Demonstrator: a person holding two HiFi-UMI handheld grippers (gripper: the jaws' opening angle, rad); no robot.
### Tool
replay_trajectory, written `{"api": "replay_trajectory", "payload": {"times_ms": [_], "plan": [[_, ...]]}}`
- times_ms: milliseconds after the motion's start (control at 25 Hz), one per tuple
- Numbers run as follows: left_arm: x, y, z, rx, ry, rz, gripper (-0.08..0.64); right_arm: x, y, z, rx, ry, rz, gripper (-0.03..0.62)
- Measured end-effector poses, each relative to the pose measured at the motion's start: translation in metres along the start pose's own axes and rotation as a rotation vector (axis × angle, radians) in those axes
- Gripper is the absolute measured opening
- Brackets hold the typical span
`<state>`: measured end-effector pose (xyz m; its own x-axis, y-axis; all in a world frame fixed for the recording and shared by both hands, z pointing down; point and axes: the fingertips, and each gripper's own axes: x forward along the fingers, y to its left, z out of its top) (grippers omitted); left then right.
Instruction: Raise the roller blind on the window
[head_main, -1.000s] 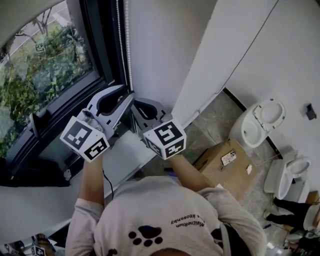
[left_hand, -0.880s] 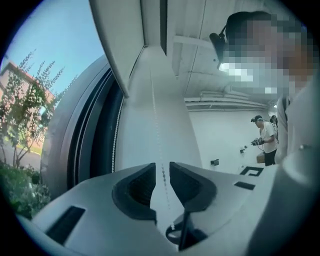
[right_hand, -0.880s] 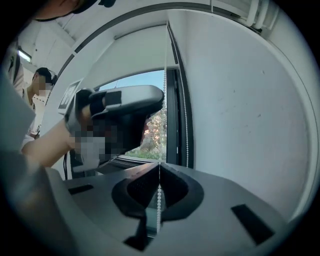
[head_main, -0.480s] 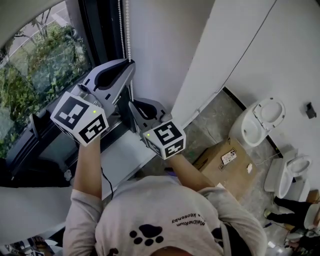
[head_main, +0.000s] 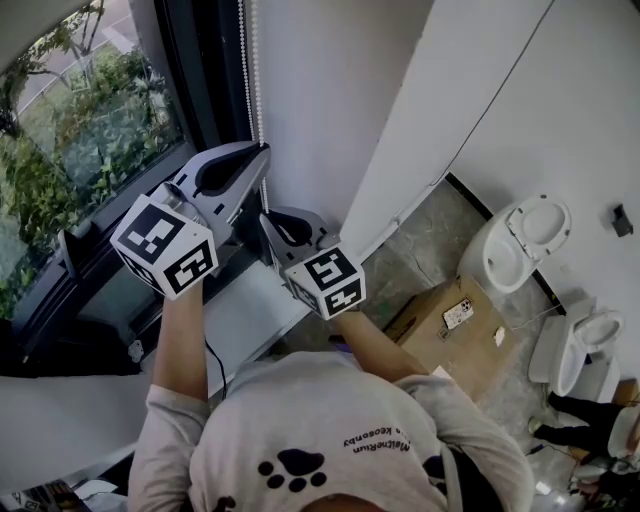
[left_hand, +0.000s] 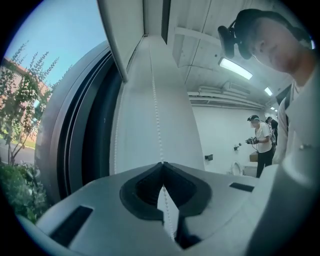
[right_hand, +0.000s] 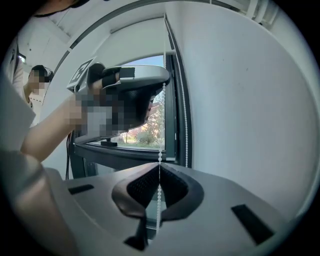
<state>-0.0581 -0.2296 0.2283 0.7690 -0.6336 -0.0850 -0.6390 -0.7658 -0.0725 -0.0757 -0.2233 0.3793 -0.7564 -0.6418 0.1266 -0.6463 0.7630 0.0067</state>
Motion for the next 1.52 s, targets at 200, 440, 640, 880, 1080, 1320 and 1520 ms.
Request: {"api": "replay_trajectory", "payload": {"times_ms": [200,440,640,880,1080,1320,1520], "plan": [[-0.004,-0.001,-0.025,-0.047,-0.003,0.005,0.009,0.003,-0.002,-0.026,0.002,0.040,-0.006,0.009],[-0.007,-0.004,-0.051,-0.063,0.009,0.011,0.009,0.005,0.001,-0.054,-0.011,0.085,-0.008,0.009],[-0.007,-0.009,-0.069,-0.052,0.024,0.012,0.009,0.006,0.002,-0.069,-0.006,0.101,-0.005,0.009],[-0.009,-0.011,-0.090,-0.119,0.024,0.011,0.009,0.007,0.002,-0.090,0.003,0.141,0.002,0.009],[-0.008,-0.014,-0.103,-0.139,0.036,0.010,0.009,0.008,0.003,-0.101,0.001,0.147,0.012,0.011],[-0.009,-0.011,-0.105,-0.152,0.025,0.020,0.009,0.005,0.005,-0.106,0.008,0.195,0.043,0.011],[-0.010,-0.008,-0.104,-0.153,0.024,0.027,0.008,-0.010,0.004,-0.066,0.061,0.113,0.075,0.097]]}}
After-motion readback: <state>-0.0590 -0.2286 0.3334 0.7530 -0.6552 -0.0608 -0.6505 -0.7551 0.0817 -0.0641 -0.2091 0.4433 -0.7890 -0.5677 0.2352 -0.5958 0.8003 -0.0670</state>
